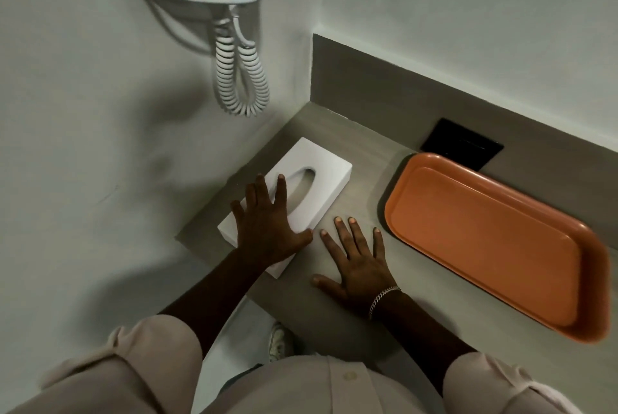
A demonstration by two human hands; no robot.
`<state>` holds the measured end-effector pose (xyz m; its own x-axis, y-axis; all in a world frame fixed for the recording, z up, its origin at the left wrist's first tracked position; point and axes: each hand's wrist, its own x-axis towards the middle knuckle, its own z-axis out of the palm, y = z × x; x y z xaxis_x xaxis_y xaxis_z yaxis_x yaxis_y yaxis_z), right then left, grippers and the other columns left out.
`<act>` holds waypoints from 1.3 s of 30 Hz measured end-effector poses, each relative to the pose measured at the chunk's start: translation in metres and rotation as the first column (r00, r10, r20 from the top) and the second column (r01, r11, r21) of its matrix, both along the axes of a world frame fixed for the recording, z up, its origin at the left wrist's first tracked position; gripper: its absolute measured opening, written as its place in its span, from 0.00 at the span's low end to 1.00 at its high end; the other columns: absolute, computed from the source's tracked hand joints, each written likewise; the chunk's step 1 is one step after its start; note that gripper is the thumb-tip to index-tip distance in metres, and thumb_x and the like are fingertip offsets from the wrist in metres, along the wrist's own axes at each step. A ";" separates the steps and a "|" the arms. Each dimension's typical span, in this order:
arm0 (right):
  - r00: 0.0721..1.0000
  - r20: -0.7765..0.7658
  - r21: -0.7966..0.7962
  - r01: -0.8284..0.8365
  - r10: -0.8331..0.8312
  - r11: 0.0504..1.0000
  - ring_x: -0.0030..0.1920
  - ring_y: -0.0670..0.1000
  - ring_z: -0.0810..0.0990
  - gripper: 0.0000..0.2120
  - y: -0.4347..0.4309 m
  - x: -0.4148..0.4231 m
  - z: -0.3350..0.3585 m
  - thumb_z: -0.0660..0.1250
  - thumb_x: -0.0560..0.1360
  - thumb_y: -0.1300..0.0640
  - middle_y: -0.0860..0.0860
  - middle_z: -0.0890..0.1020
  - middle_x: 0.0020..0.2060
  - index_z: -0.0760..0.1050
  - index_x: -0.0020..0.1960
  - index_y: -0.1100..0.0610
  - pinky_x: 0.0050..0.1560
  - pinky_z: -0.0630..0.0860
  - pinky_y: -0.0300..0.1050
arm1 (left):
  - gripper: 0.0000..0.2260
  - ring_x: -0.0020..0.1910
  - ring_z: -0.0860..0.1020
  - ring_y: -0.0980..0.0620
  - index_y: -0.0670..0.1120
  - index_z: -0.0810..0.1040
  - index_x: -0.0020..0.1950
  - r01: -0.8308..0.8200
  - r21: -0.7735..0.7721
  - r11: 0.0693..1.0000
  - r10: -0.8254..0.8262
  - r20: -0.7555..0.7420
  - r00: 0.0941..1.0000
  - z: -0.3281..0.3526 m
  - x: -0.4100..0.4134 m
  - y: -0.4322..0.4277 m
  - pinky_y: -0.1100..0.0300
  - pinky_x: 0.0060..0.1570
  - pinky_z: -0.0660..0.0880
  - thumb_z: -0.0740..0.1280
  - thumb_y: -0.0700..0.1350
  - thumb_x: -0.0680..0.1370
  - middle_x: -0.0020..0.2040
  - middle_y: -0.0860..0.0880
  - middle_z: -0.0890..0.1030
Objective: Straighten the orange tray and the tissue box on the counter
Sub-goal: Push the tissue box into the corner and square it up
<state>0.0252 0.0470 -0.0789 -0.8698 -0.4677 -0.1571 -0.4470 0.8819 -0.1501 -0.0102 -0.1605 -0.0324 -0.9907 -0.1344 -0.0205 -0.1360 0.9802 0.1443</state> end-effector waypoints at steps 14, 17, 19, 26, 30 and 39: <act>0.999 0.032 0.039 0.006 -0.007 0.999 0.79 0.56 0.36 0.44 0.000 -0.001 -0.003 0.43 0.71 0.21 0.52 0.42 0.80 0.42 0.79 0.43 0.74 0.40 0.71 | 0.54 0.76 0.55 0.34 0.52 0.49 0.76 0.021 0.053 0.998 -0.022 0.022 1.000 0.010 -0.054 -0.001 0.32 0.71 0.57 0.65 0.73 0.58 0.78 0.39 0.55; 0.999 0.040 0.036 0.002 -0.004 0.999 0.79 0.56 0.36 0.44 0.001 -0.003 -0.002 0.43 0.71 0.21 0.52 0.43 0.80 0.42 0.79 0.43 0.74 0.39 0.71 | 0.54 0.76 0.56 0.34 0.52 0.48 0.77 0.015 0.049 0.999 -0.016 0.002 1.000 0.014 -0.074 0.001 0.32 0.71 0.56 0.68 0.72 0.59 0.78 0.39 0.56; 0.999 0.046 0.020 0.005 -0.006 1.000 0.79 0.57 0.37 0.44 0.000 -0.004 -0.002 0.44 0.71 0.21 0.52 0.44 0.80 0.42 0.79 0.43 0.74 0.38 0.70 | 0.54 0.76 0.56 0.34 0.51 0.49 0.77 0.012 0.035 0.999 -0.012 -0.007 1.000 0.015 -0.085 0.001 0.32 0.71 0.56 0.69 0.72 0.60 0.78 0.38 0.56; 0.999 0.037 -0.002 0.009 -0.008 1.000 0.80 0.57 0.41 0.43 -0.001 -0.003 0.004 0.46 0.71 0.21 0.53 0.46 0.81 0.45 0.79 0.43 0.74 0.41 0.71 | 0.54 0.77 0.52 0.33 0.50 0.49 0.78 0.003 0.044 0.999 -0.004 0.031 1.000 0.018 -0.106 0.000 0.32 0.73 0.50 0.71 0.70 0.62 0.79 0.38 0.53; 0.999 0.036 0.002 0.013 -0.013 1.000 0.80 0.57 0.42 0.43 -0.001 -0.003 0.004 0.46 0.72 0.22 0.53 0.47 0.81 0.46 0.79 0.44 0.74 0.42 0.72 | 0.53 0.77 0.52 0.33 0.51 0.49 0.78 -0.002 0.041 0.999 0.001 0.022 1.000 0.018 -0.112 0.000 0.32 0.73 0.50 0.72 0.69 0.62 0.78 0.37 0.53; 0.993 0.116 0.006 0.008 -0.009 1.000 0.79 0.57 0.36 0.44 -0.005 -0.006 0.007 0.46 0.72 0.22 0.53 0.40 0.80 0.41 0.79 0.44 0.74 0.38 0.71 | 0.45 0.77 0.56 0.33 0.47 0.51 0.78 0.157 0.017 0.987 -0.155 -0.101 0.983 0.016 -0.072 -0.012 0.30 0.71 0.54 0.62 0.69 0.70 0.79 0.37 0.56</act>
